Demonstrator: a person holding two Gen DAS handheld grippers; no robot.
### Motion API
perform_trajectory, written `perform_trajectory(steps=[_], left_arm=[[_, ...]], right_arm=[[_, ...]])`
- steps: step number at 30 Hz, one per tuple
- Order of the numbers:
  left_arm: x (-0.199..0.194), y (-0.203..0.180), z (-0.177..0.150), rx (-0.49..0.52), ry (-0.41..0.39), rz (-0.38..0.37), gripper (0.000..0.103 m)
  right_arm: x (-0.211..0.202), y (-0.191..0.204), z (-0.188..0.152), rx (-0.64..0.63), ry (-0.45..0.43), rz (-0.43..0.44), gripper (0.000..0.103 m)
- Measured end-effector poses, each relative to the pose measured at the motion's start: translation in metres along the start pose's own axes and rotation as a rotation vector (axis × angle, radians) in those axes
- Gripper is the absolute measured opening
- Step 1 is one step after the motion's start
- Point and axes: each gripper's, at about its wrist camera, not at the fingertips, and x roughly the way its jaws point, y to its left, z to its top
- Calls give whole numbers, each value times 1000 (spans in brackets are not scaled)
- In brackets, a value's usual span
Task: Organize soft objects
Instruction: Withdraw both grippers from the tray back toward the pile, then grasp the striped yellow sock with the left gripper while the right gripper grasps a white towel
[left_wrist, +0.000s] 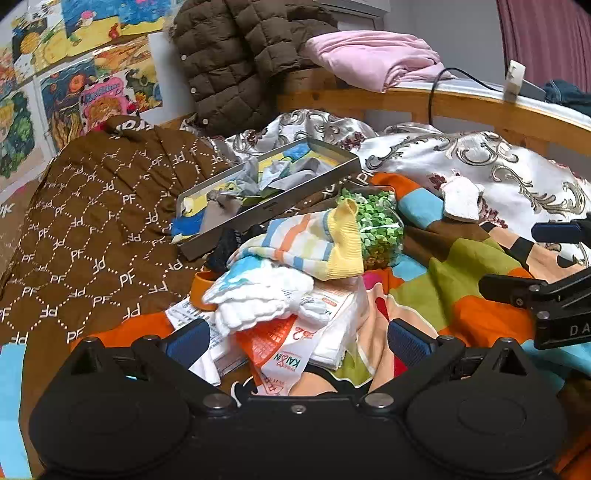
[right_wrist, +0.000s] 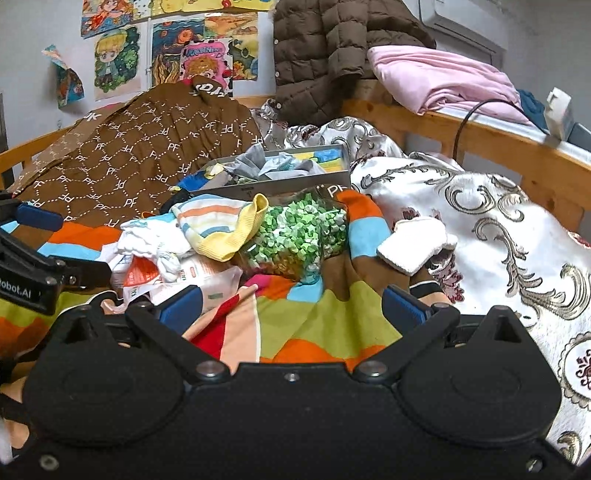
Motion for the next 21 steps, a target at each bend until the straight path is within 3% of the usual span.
perform_trajectory(steps=[10, 21], left_arm=[[18, -16, 18, 81, 3, 3, 102], [53, -27, 70, 252, 28, -5, 102]], right_arm=[[20, -10, -2, 39, -15, -38, 102], [50, -25, 3, 108, -65, -99, 102]])
